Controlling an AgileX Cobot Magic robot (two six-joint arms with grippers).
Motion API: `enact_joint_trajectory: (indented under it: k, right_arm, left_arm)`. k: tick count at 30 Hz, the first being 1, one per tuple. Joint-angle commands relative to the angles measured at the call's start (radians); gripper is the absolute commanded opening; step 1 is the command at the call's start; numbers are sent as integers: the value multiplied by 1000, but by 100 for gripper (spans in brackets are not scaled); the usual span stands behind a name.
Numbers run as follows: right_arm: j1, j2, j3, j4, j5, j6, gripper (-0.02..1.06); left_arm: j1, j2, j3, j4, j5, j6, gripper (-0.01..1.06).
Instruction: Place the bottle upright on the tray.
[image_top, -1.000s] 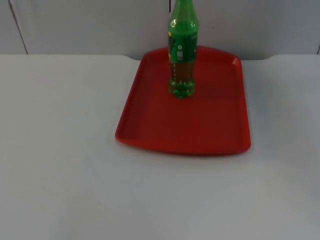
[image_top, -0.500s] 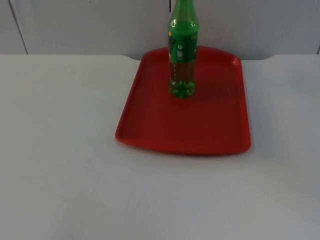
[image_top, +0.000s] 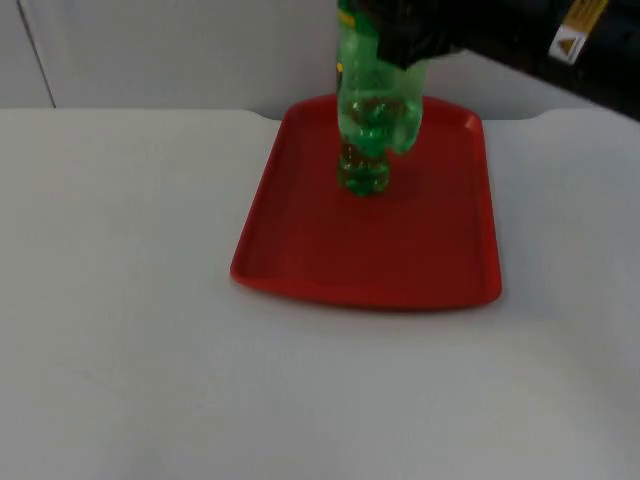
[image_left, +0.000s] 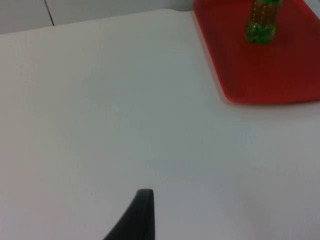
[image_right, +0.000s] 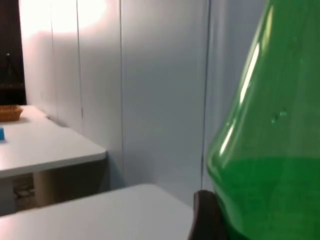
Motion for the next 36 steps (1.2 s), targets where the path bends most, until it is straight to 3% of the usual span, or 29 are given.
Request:
enact_joint_trajectory:
  k: [1,6,15,21,36]
  right_arm:
    - [1,62,-16,-9,-73,-12,0]
    - [1,174,-46,-24,-143,-26,0]
    - [-26,299,-140,-66,-143,-26,0]
    - [-73,351,-215,-153,-143,-15,0]
    - [-92,477,-340,-169,-143,9,0]
  left_arm:
    - [3,-3,4,1,-1,-6,105]
    - [3,-3,4,1,-1,-6,105]
    - [3,-3,4,2,-1,-6,105]
    - [3,-3,4,2,-1,-6,105]
    - [3,-3,4,2,-1,-6,105]
